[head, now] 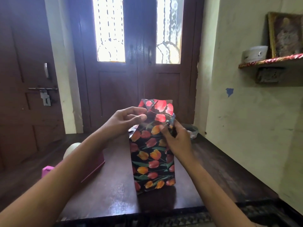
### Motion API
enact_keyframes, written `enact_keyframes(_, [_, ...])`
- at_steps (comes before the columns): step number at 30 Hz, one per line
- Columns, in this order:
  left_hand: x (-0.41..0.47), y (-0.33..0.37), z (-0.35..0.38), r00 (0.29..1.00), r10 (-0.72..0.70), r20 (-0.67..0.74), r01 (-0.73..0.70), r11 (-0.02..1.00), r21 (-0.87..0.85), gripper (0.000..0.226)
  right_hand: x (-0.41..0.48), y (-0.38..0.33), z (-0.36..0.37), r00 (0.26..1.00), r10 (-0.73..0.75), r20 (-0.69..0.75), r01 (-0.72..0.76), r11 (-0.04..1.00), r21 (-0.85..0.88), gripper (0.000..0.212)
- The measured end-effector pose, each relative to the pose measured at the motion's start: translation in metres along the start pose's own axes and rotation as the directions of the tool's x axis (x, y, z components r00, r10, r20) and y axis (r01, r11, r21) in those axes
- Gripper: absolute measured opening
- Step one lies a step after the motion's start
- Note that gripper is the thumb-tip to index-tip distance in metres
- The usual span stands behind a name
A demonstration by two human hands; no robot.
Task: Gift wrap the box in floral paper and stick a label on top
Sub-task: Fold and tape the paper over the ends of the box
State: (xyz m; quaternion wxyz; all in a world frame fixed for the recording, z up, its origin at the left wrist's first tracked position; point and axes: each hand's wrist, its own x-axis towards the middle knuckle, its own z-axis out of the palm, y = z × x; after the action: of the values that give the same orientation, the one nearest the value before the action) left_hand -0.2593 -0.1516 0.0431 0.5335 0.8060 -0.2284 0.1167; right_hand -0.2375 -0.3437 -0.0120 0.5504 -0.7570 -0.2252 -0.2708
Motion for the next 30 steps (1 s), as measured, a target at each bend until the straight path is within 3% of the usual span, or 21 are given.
enact_keyframes(2, [-0.002, -0.001, -0.007, 0.988, 0.000, 0.157, -0.015, 0.995, 0.094, 0.076, 0.002, -0.001, -0.006, 0.989, -0.041, -0.140, 0.039, 0.999, -0.015, 0.024])
enact_keyframes(4, [-0.004, -0.004, -0.010, 0.957, -0.029, 0.289, -0.027, 0.982, 0.189, 0.072, 0.005, -0.002, -0.012, 0.973, -0.084, -0.214, 0.065, 0.993, -0.096, 0.052])
enact_keyframes(6, [-0.004, -0.006, -0.007, 0.943, -0.070, 0.325, -0.010, 0.971, 0.239, 0.060, 0.011, -0.006, -0.020, 0.979, -0.068, -0.192, 0.037, 0.986, -0.160, 0.063])
enact_keyframes(10, [0.003, -0.006, -0.002, 0.972, -0.088, 0.216, -0.020, 0.890, 0.455, 0.055, 0.021, -0.018, -0.041, 0.997, 0.039, -0.069, -0.047, 0.993, -0.110, 0.029])
enact_keyframes(13, [0.007, -0.004, -0.002, 0.971, -0.097, 0.219, -0.044, 0.828, 0.559, 0.067, 0.029, -0.026, -0.054, 0.990, 0.094, -0.106, -0.109, 0.983, -0.147, 0.015])
enact_keyframes(15, [0.009, -0.002, -0.001, 0.968, -0.111, 0.226, -0.046, 0.805, 0.592, 0.062, 0.036, -0.034, -0.056, 0.980, 0.105, -0.171, -0.136, 0.975, -0.177, 0.012])
enact_keyframes(20, [0.013, 0.003, 0.002, 0.969, -0.110, 0.219, -0.057, 0.769, 0.637, 0.040, 0.048, -0.054, -0.040, 0.962, -0.092, -0.257, -0.038, 0.887, -0.461, 0.005])
enact_keyframes(22, [0.013, 0.003, 0.002, 0.970, -0.106, 0.219, -0.058, 0.773, 0.632, 0.039, 0.048, -0.060, -0.035, 0.940, -0.083, -0.331, -0.040, 0.936, -0.349, 0.011])
enact_keyframes(24, [0.012, 0.001, 0.002, 0.973, -0.091, 0.210, -0.059, 0.786, 0.616, 0.036, 0.048, -0.068, -0.040, 0.918, -0.035, -0.395, -0.002, 0.996, -0.094, 0.020])
enact_keyframes(26, [0.012, 0.000, 0.001, 0.974, -0.091, 0.210, -0.056, 0.795, 0.604, 0.034, 0.050, -0.070, -0.053, 0.950, -0.062, -0.305, 0.054, 0.998, -0.034, 0.028])
enact_keyframes(28, [0.013, 0.000, 0.001, 0.971, -0.096, 0.218, -0.053, 0.803, 0.593, 0.034, 0.050, -0.067, -0.066, 0.994, -0.107, -0.021, 0.100, 0.972, -0.214, 0.032])
enact_keyframes(30, [0.013, 0.000, 0.001, 0.972, -0.098, 0.214, -0.050, 0.803, 0.595, 0.033, 0.050, -0.057, -0.075, 0.964, -0.044, 0.262, 0.158, 0.886, -0.435, 0.033])
